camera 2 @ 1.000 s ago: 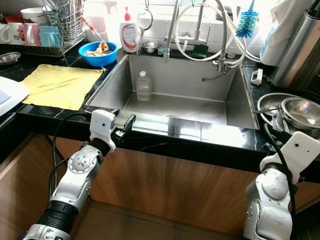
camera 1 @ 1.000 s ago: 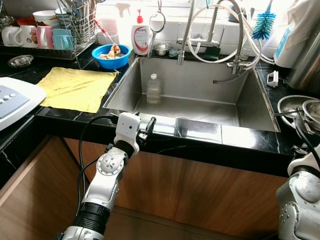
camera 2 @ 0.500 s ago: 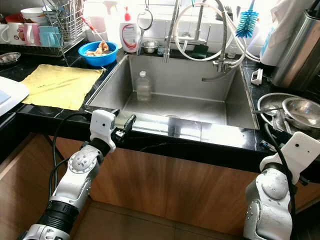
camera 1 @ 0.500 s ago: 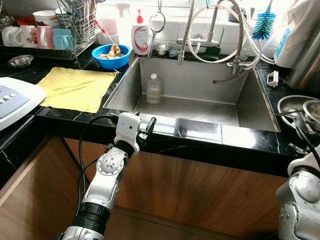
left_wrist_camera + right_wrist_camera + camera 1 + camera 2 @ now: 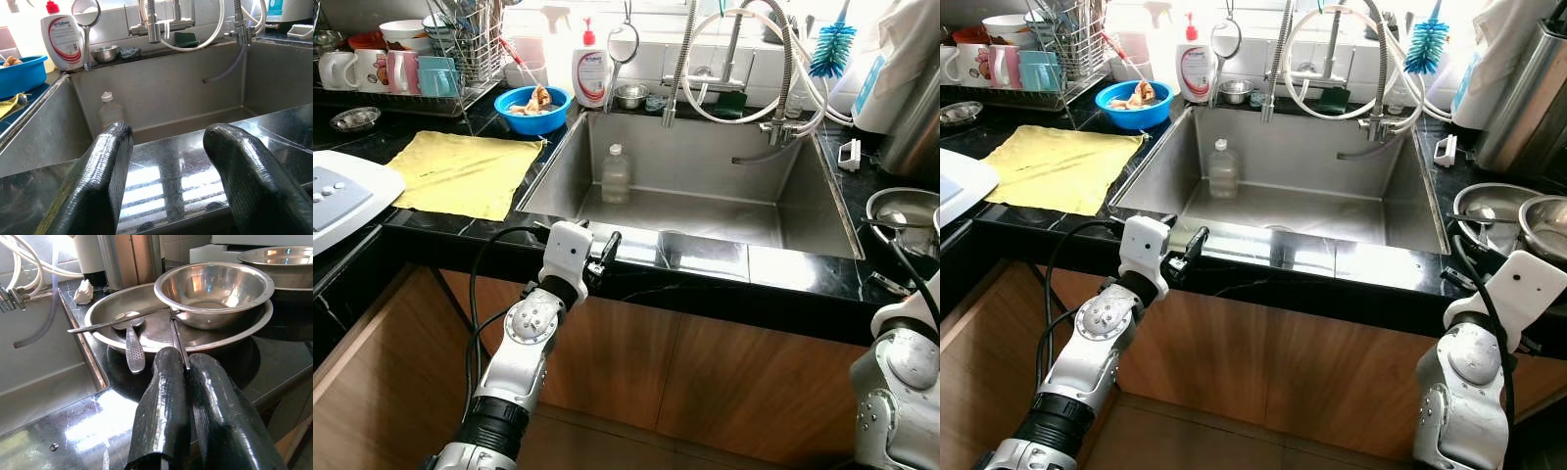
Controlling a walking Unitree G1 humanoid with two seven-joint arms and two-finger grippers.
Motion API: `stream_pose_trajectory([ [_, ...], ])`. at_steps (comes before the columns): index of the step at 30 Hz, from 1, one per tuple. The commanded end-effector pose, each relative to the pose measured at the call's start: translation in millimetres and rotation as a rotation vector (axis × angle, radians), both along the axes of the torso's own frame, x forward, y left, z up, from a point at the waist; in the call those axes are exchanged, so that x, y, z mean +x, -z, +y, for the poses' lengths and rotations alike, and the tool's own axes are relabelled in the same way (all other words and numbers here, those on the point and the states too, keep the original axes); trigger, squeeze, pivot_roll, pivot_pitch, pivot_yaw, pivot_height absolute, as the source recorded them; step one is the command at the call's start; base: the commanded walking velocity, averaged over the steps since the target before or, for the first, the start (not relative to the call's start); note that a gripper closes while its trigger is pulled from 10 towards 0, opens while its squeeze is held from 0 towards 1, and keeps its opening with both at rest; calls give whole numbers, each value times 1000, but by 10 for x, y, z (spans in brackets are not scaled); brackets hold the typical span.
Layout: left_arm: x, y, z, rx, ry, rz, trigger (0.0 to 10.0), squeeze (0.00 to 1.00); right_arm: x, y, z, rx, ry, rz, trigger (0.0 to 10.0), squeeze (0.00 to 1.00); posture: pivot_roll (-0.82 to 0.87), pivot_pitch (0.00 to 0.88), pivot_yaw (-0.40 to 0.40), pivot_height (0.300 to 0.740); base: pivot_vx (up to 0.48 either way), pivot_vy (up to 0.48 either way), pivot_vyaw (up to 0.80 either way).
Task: Kitchen organization
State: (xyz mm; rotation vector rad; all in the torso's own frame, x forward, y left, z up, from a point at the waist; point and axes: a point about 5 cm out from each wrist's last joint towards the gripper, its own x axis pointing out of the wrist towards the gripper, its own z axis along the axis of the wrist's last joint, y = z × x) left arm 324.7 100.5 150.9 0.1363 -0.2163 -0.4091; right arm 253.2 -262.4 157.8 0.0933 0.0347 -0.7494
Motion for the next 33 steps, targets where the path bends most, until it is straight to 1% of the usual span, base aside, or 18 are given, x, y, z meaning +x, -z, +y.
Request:
stream_pose_trajectory([
  [1,-5,-58,-4,1,6,-32,10000,0,43,-55,27,-4,-25,-31,10000,0,-10,0,-15,740,0,0,0],
  [2,-4,-58,-3,2,5,-33,10000,0,64,-103,48,-13,-46,-58,10000,0,-10,0,-14,740,0,0,0],
  [4,-4,-58,-3,2,5,-33,10000,0,71,-119,55,-15,-51,-68,10000,0,-10,0,-14,740,0,0,0],
  [6,-3,-57,-6,2,4,-33,10000,0,116,-250,120,-49,-101,-141,10000,0,-12,0,-14,740,0,0,0],
  [7,-3,-57,-6,2,4,-33,10000,0,116,-250,120,-49,-101,-141,10000,0,-12,0,-14,740,0,0,0],
  [8,-3,-57,-9,2,5,-33,10000,0,127,-296,141,-58,-116,-167,10000,0,-11,0,-15,740,0,0,0],
  [13,-3,-55,-9,1,4,-32,10000,0,145,-344,181,-94,-144,-183,10000,0,-13,0,-16,740,0,0,0],
  [19,-4,-54,-6,-1,1,-32,10000,0,139,-359,175,-105,-139,-201,10000,0,-12,0,-17,740,0,0,0],
  [21,-1,-57,-8,-1,1,-32,10000,0,143,-399,183,-142,-152,-207,10000,0,-15,0,-17,740,0,0,0],
  [26,-1,-57,-8,-1,0,-32,10000,0,143,-399,183,-144,-153,-209,10000,0,-15,0,-17,740,0,0,0],
  [27,-6,-52,-17,-4,3,-31,10000,0,140,-500,220,-199,-166,-242,10000,0,-19,0,-17,740,0,0,0],
  [28,-7,-50,-19,-5,4,-30,10000,0,138,-526,231,-214,-169,-251,10000,0,-19,0,-17,740,0,0,0],
  [33,-5,-49,-11,-5,0,-30,10000,0,155,-550,279,-230,-209,-268,10000,0,-19,0,-18,740,0,0,0],
])
